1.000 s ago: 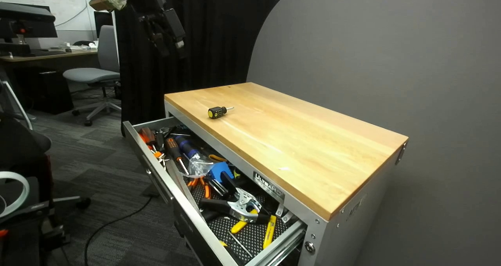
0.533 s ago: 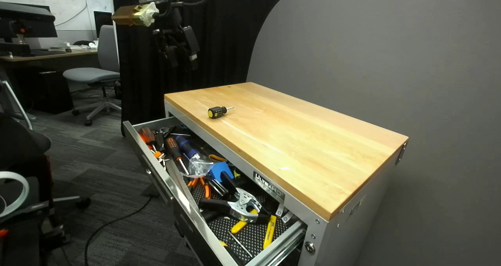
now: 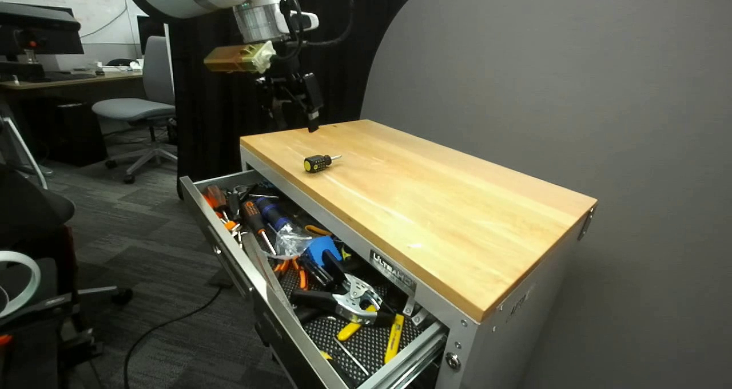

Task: Put the screwdriver in the drawer then close it

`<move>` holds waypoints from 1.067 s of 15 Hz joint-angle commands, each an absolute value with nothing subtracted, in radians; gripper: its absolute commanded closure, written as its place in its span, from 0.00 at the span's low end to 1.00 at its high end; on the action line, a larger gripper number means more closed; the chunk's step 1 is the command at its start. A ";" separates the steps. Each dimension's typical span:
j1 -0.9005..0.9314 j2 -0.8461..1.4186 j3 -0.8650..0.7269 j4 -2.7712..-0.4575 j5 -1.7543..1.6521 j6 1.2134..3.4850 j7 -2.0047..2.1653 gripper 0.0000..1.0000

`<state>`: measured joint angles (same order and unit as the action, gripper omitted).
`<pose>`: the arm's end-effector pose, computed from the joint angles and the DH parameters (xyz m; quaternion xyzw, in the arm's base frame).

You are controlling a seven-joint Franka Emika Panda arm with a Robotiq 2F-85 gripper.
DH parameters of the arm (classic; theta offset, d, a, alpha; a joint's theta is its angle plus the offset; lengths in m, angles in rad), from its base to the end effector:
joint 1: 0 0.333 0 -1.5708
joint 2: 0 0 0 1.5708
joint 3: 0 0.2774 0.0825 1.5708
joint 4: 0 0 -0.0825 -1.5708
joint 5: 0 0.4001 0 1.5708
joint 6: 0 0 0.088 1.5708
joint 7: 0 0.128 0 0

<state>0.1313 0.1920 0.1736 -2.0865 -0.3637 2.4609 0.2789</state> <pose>0.5756 0.1763 0.2844 0.9797 0.1391 0.1207 0.0789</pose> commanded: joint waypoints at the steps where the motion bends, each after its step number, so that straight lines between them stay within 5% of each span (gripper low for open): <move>1: 0.174 0.264 0.124 -2.030 -0.399 2.473 0.291 0.00; 8: 0.250 0.362 0.032 -1.992 -0.521 2.553 0.373 0.00; 9: 0.265 0.374 0.013 -1.986 -0.554 2.567 0.401 0.25; 16: 0.304 0.411 -0.041 -1.973 -0.622 2.575 0.483 0.73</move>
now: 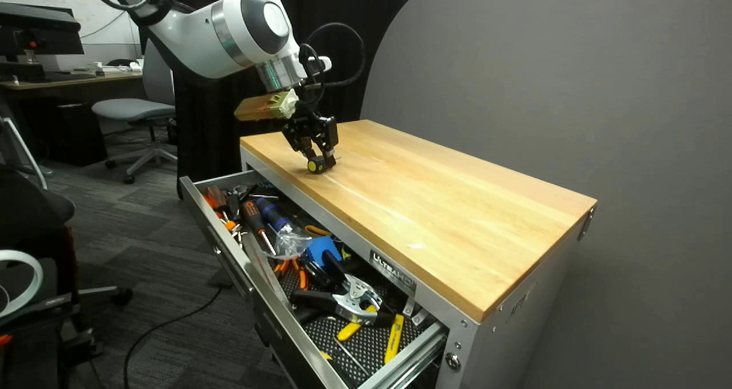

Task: Put the screwdriver in the drawer then close it

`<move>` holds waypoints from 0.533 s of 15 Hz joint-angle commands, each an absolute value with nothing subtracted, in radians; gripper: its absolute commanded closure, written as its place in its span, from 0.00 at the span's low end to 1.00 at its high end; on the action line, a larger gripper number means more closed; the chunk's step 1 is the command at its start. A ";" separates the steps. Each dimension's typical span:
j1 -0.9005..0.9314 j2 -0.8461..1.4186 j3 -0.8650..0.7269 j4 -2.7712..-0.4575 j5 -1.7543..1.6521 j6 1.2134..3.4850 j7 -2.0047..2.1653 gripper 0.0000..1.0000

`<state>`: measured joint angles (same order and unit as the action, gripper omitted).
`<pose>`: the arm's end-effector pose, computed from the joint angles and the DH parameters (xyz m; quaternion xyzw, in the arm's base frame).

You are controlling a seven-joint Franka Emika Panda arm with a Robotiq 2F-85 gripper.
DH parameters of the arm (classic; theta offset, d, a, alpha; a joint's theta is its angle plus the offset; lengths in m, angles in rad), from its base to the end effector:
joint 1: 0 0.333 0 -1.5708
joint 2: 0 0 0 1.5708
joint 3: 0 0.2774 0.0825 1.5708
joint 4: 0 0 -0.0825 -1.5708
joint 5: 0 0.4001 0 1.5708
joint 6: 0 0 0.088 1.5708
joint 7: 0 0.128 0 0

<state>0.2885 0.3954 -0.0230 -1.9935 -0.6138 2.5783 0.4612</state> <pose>0.6036 0.1678 0.2117 0.9669 0.1465 0.1506 0.1448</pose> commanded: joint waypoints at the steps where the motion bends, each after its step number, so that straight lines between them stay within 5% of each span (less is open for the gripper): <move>1: 0.296 0.402 -0.026 -1.985 -0.594 2.552 0.453 0.82; 8: 0.249 0.149 0.035 -2.235 -0.384 2.427 0.314 0.83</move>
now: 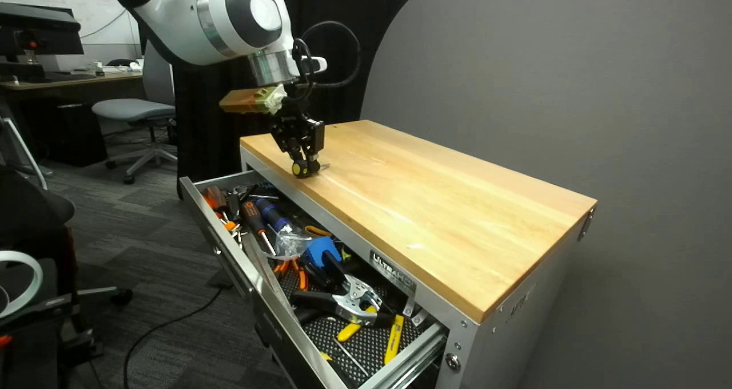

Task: Put the screwdriver in the drawer then close it

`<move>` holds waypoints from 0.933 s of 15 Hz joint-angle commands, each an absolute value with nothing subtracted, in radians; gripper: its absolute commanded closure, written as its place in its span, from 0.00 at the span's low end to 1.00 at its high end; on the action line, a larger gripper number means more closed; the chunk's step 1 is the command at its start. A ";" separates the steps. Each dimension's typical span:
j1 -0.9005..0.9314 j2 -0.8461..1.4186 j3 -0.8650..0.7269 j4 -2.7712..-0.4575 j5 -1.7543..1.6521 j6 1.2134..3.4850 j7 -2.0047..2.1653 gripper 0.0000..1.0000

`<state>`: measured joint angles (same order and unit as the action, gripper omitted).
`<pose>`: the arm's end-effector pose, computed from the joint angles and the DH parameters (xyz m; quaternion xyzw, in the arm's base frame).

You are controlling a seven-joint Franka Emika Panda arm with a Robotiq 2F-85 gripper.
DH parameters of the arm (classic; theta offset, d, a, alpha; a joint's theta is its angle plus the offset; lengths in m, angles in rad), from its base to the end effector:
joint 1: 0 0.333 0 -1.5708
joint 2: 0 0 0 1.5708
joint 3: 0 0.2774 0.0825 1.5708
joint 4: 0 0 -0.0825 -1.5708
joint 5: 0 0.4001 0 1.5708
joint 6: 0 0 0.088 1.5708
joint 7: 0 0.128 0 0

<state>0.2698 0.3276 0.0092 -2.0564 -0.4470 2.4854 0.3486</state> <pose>0.5810 0.1627 0.2173 0.9794 0.1342 0.0912 0.1202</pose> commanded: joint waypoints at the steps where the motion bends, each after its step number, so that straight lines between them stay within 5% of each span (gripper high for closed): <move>1: 0.248 0.108 0.041 -2.283 -0.369 2.410 0.329 0.85; 6: 0.257 0.015 0.077 -2.448 -0.462 2.462 0.557 0.86; 13: 0.264 0.114 0.131 -2.397 -0.777 2.546 0.888 0.86; 14: 0.264 0.133 0.132 -2.384 -0.799 2.549 0.919 0.37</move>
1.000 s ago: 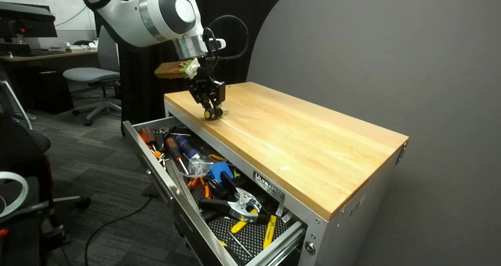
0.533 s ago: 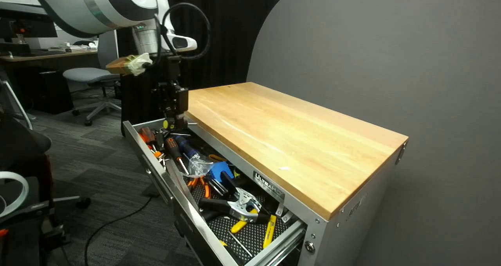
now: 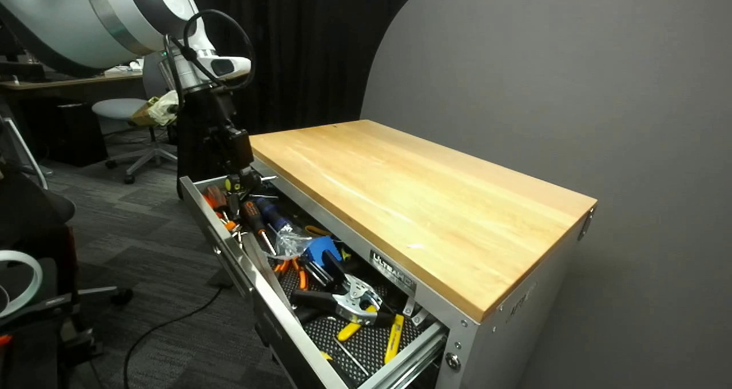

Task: Put the screwdriver in the drawer then close it

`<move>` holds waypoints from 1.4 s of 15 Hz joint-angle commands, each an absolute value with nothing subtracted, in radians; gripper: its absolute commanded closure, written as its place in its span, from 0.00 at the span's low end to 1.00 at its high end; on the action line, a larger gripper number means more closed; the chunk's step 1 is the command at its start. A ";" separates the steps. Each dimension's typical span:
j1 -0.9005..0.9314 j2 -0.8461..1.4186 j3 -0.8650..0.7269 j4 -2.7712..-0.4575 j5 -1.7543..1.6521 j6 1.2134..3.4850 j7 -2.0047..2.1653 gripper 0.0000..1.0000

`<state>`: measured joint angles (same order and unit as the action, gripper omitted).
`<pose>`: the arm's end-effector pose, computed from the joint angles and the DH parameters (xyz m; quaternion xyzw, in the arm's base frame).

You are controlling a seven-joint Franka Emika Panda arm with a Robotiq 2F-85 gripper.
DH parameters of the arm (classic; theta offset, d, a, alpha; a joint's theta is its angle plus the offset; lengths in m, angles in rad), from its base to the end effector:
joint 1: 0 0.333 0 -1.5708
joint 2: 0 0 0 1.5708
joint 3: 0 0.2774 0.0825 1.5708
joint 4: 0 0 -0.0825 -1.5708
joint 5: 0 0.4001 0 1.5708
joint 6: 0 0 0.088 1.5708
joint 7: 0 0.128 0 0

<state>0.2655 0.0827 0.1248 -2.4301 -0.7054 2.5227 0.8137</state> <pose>0.4598 0.1886 0.2011 0.9774 0.0764 0.1168 0.1588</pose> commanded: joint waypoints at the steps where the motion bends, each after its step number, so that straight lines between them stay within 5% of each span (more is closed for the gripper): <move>1: 0.264 0.146 0.132 -2.378 -0.819 2.547 0.935 0.35; 6: 0.229 0.105 0.167 -2.477 -0.542 2.540 0.659 0.01; 11: 0.252 0.011 0.185 -2.630 -0.268 2.379 0.488 0.00; 12: 0.258 0.015 0.189 -2.647 -0.283 2.383 0.517 0.25; 14: 0.265 0.042 0.200 -2.658 -0.315 2.426 0.567 0.28; 21: 0.314 0.189 0.175 -2.548 -0.632 2.522 0.866 0.85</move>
<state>0.2833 0.1169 0.2012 -2.6201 -0.4931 2.4877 0.7303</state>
